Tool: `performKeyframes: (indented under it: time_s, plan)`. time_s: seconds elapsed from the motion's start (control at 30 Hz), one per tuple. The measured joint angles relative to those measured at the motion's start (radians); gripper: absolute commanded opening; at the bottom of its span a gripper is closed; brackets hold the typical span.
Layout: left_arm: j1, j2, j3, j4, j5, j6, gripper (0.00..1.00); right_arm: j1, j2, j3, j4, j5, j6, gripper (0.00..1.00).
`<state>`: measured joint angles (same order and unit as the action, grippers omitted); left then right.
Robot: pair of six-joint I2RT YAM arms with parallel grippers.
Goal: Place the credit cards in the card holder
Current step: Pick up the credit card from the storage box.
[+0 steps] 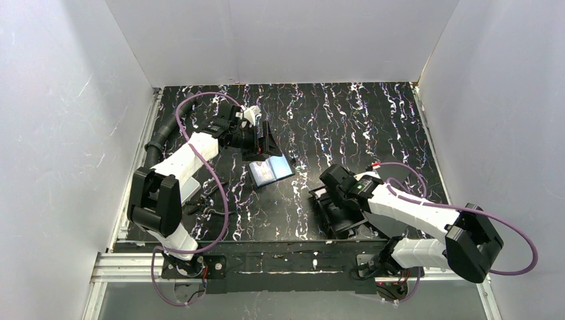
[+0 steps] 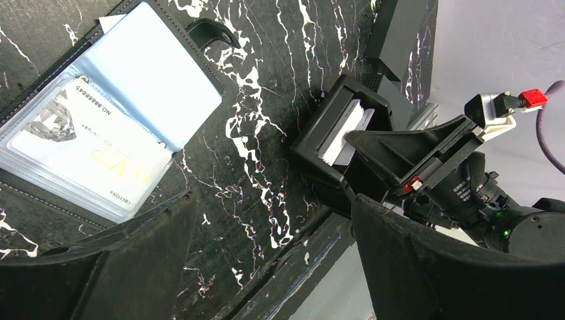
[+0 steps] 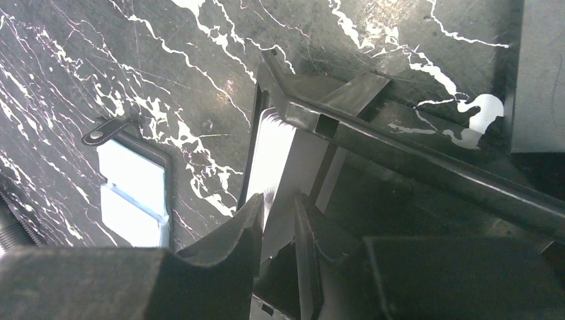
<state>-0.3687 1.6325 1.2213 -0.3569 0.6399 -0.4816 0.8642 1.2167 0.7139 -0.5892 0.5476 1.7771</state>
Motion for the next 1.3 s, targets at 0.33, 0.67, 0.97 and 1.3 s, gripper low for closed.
performKeyframes:
  time_s: [0.33, 0.67, 0.97, 1.3]
  plan:
    - [0.000, 0.000, 0.000, 0.005, 0.005, -0.001, 0.85, 0.000, -0.019, 0.026, -0.043, 0.000, 0.000, 0.26]
    - [0.000, 0.000, -0.001, 0.006, 0.006, -0.001, 0.85, 0.000, -0.019, 0.058, -0.081, -0.009, 0.007, 0.21]
    - [0.000, 0.000, -0.002, 0.006, 0.017, -0.002, 0.85, 0.000, -0.025, 0.071, -0.129, -0.040, 0.044, 0.09]
    - [-0.002, 0.000, -0.003, 0.013, 0.028, -0.003, 0.85, 0.000, -0.018, 0.192, -0.215, -0.054, 0.061, 0.07]
